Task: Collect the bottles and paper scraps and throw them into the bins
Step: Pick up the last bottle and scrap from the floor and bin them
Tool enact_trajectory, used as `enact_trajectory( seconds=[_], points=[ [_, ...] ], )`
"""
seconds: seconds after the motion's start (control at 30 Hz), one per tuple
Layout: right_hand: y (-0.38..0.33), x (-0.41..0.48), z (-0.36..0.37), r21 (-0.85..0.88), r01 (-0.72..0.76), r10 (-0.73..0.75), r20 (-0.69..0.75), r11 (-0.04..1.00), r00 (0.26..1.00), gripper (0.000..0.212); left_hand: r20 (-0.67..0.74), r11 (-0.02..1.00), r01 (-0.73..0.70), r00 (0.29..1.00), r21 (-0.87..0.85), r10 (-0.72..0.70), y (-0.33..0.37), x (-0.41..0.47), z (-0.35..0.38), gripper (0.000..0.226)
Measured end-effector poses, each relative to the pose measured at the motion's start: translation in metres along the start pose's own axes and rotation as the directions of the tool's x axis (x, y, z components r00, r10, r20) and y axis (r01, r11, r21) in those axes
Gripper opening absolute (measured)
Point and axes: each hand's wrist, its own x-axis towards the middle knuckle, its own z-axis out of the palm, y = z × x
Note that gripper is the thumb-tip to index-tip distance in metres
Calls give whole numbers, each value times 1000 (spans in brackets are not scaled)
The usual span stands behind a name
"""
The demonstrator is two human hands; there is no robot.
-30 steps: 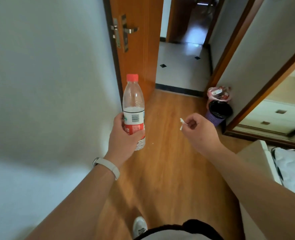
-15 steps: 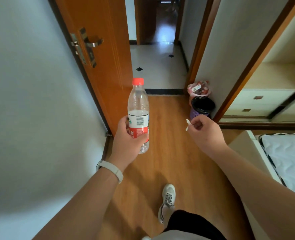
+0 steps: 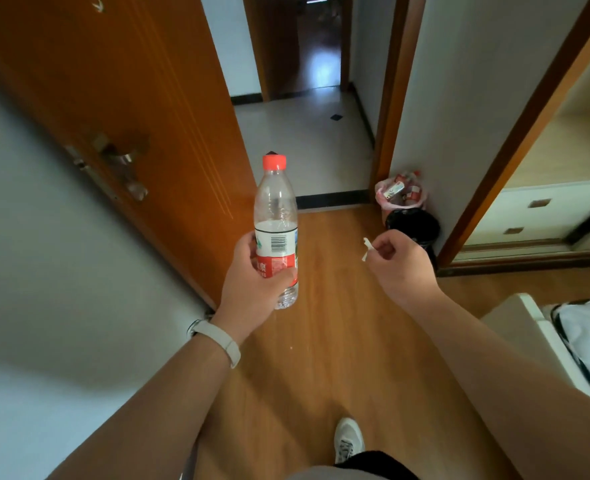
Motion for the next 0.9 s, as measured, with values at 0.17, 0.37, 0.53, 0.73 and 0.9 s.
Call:
enact_trajectory(
  seconds=[0.17,0.37,0.53,0.73,0.9],
  points=[
    [2,52,-13,18,-23,23,-37,1000,999,6,33,1000,0,999,0,0,13,52,28,78],
    [7,97,-16,10,-44,45,-69,999,997,6,76,1000,-8,997,3,8,27,111,45,80],
    [7,142,-6,-42,-98,94,-98,994,991,7,120,999,-22,992,-30,25,19,170,54,76],
    [-4,215,17,-70,-166,151,-184,984,971,6,210,997,-46,976,-60,58,7,270,57,70],
    [-37,283,46,-108,-213,183,-236,971,954,5,271,991,-10,961,-137,47,6,365,49,79]
  ],
)
